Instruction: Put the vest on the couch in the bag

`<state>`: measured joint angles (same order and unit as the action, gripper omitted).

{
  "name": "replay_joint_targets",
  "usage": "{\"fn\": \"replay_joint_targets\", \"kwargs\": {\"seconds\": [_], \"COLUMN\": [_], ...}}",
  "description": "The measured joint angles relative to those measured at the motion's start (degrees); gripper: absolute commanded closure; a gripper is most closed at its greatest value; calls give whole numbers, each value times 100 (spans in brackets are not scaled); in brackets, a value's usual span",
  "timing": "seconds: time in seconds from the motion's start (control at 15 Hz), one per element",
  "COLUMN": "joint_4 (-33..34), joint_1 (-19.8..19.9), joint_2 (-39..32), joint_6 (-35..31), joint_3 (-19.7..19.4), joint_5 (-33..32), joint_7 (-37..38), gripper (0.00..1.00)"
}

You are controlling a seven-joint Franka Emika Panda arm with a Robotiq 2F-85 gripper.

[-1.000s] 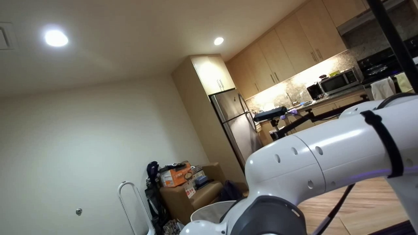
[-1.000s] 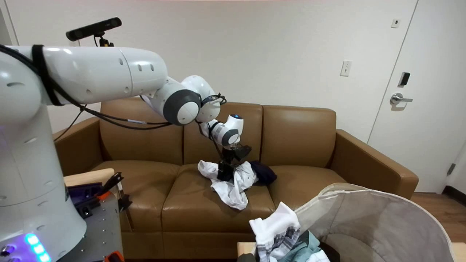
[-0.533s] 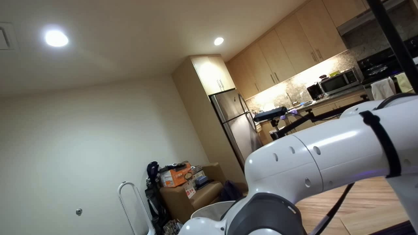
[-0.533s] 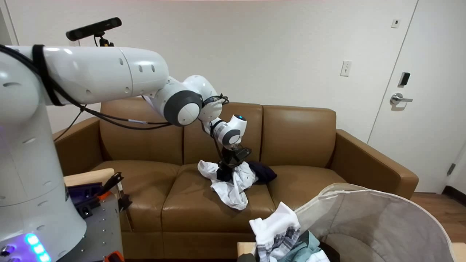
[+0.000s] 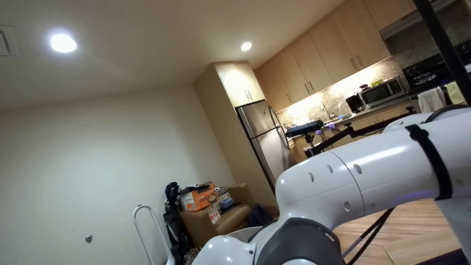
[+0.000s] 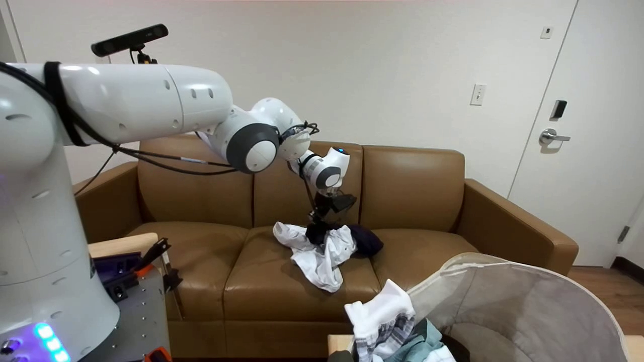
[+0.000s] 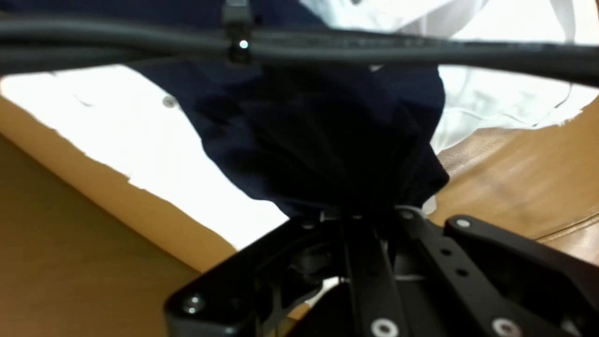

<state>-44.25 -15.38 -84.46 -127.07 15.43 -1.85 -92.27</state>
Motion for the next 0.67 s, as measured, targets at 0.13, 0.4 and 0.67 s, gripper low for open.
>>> {"fn": "replay_joint_targets", "kwargs": {"seconds": [0.13, 0.4, 0.67], "joint_4": [362, 1072, 1543], "joint_1": [-30, -219, -458], "joint_2": [62, 290, 798], "joint_6": [31, 36, 34], "joint_3": [-91, -546, -1171], "joint_5": [-5, -168, -475], "joint_7": [82, 515, 1339], "gripper": [94, 94, 94]}}
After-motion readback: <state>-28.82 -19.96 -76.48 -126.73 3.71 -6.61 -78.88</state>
